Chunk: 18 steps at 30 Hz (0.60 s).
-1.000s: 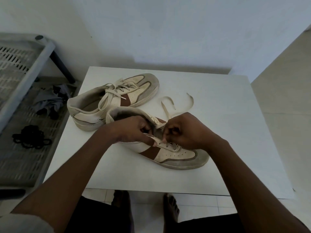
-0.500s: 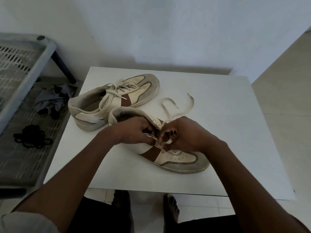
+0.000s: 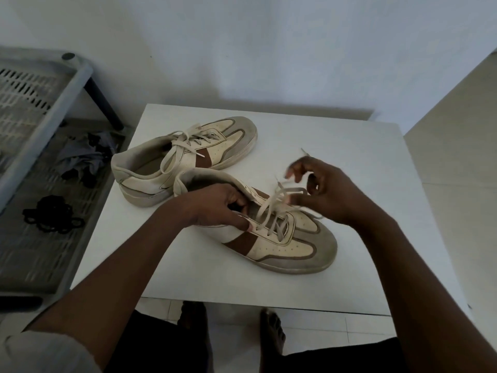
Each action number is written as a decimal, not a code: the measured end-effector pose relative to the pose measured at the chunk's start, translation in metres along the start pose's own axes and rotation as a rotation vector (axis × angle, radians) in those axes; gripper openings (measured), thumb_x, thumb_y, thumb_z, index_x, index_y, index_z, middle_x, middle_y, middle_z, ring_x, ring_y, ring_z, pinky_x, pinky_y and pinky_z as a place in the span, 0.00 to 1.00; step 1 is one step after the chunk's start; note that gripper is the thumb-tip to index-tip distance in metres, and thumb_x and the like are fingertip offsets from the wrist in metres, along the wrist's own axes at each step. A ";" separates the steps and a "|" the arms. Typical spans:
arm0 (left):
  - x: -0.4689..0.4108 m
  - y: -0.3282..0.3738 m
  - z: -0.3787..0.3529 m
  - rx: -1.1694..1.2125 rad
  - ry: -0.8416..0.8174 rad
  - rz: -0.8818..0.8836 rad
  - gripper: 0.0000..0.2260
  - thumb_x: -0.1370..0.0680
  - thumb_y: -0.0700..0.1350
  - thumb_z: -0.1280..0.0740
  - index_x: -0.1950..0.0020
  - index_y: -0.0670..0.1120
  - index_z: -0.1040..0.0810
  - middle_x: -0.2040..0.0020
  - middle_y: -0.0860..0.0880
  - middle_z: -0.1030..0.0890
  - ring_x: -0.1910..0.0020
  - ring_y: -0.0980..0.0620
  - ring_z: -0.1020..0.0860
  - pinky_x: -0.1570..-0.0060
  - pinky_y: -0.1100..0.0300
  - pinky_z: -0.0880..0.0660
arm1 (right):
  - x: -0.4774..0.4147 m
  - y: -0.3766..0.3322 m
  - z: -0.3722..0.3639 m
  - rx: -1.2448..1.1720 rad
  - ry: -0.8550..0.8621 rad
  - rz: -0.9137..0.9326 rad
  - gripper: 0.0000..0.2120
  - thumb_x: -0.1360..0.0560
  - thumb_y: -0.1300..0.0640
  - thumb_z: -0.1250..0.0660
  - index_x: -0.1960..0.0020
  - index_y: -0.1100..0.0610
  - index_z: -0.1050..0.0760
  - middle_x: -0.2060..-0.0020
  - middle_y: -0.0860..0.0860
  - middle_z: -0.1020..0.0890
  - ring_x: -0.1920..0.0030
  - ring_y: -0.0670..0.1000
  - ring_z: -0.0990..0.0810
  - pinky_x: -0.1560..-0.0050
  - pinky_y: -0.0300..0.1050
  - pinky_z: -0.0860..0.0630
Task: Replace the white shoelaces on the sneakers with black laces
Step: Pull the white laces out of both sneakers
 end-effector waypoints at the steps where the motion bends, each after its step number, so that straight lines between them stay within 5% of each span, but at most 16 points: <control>1: 0.000 0.000 0.000 -0.001 -0.001 0.001 0.11 0.30 0.53 0.25 0.58 0.45 0.19 0.56 0.45 0.17 0.51 0.44 0.21 0.42 0.42 0.25 | -0.001 -0.009 -0.005 0.084 -0.040 0.035 0.18 0.36 0.50 0.21 0.50 0.43 0.23 0.57 0.42 0.23 0.66 0.40 0.27 0.62 0.39 0.31; 5: 0.001 0.000 -0.001 0.009 0.004 -0.010 0.17 0.35 0.59 0.27 0.55 0.48 0.17 0.56 0.49 0.16 0.51 0.47 0.19 0.44 0.41 0.25 | 0.002 -0.032 -0.035 0.396 -0.294 0.087 0.15 0.37 0.48 0.21 0.51 0.42 0.18 0.61 0.39 0.24 0.58 0.40 0.25 0.59 0.39 0.29; 9: 0.000 -0.001 -0.001 0.010 0.002 -0.042 0.12 0.34 0.57 0.29 0.57 0.51 0.17 0.57 0.51 0.16 0.51 0.49 0.19 0.44 0.42 0.25 | -0.001 -0.029 -0.050 0.502 -0.240 0.113 0.10 0.32 0.52 0.24 0.51 0.44 0.17 0.64 0.39 0.28 0.59 0.43 0.28 0.66 0.38 0.35; 14: 0.000 0.000 -0.001 0.000 -0.013 -0.024 0.13 0.32 0.55 0.26 0.56 0.47 0.18 0.55 0.49 0.16 0.50 0.48 0.20 0.43 0.42 0.25 | 0.000 -0.019 -0.041 0.374 -0.268 0.173 0.06 0.30 0.57 0.25 0.57 0.47 0.18 0.62 0.41 0.28 0.61 0.41 0.29 0.62 0.39 0.32; 16: 0.000 0.000 0.000 -0.013 -0.023 -0.020 0.05 0.29 0.50 0.26 0.60 0.50 0.19 0.57 0.51 0.17 0.52 0.49 0.20 0.43 0.46 0.24 | 0.000 -0.011 -0.016 0.172 -0.110 0.199 0.08 0.32 0.61 0.24 0.59 0.50 0.19 0.59 0.45 0.25 0.61 0.43 0.26 0.60 0.36 0.30; 18: 0.001 0.002 0.000 -0.012 -0.022 -0.021 0.06 0.28 0.48 0.26 0.63 0.50 0.20 0.59 0.51 0.17 0.53 0.49 0.21 0.46 0.49 0.24 | 0.000 0.000 0.016 0.061 0.225 0.156 0.12 0.31 0.65 0.25 0.60 0.49 0.22 0.57 0.47 0.25 0.61 0.43 0.25 0.59 0.28 0.33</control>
Point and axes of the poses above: each hand's wrist, its own x-axis away from the middle knuckle, its own z-axis out of the back of the hand, y = z × x, the point moved 2 cm from there along -x, towards the middle knuckle
